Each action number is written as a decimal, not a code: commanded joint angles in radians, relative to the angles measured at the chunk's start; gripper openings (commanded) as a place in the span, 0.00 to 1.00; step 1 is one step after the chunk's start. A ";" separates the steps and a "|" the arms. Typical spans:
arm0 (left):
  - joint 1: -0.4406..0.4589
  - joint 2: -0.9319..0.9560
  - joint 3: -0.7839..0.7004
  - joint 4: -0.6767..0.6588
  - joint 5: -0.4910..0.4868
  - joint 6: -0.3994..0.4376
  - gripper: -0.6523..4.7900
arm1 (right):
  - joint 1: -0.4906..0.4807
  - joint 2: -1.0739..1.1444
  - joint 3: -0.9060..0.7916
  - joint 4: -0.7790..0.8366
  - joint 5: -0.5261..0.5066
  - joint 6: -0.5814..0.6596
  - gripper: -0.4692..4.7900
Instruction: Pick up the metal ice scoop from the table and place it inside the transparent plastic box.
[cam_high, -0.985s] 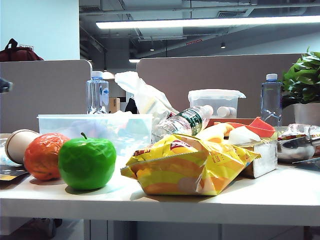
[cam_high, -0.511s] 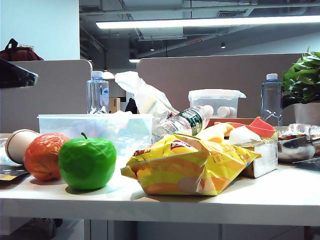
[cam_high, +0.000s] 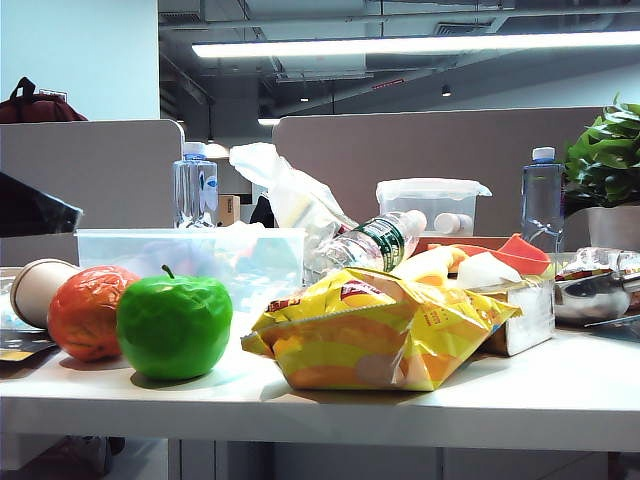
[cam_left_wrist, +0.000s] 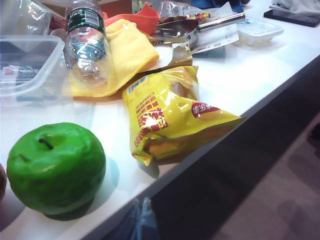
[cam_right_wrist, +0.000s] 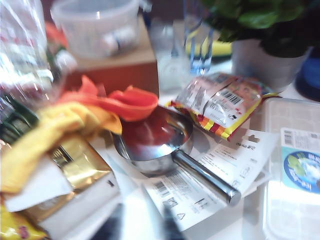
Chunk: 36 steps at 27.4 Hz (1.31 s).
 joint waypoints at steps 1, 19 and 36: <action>-0.001 -0.002 0.003 0.010 0.000 0.004 0.11 | -0.001 0.141 0.091 -0.005 0.025 -0.146 0.63; -0.001 -0.002 0.002 0.009 0.000 0.004 0.11 | -0.039 1.027 0.806 -0.583 0.150 -0.476 0.91; -0.002 -0.002 0.002 0.009 0.000 0.004 0.11 | -0.053 1.147 0.814 -0.640 0.151 -0.473 0.87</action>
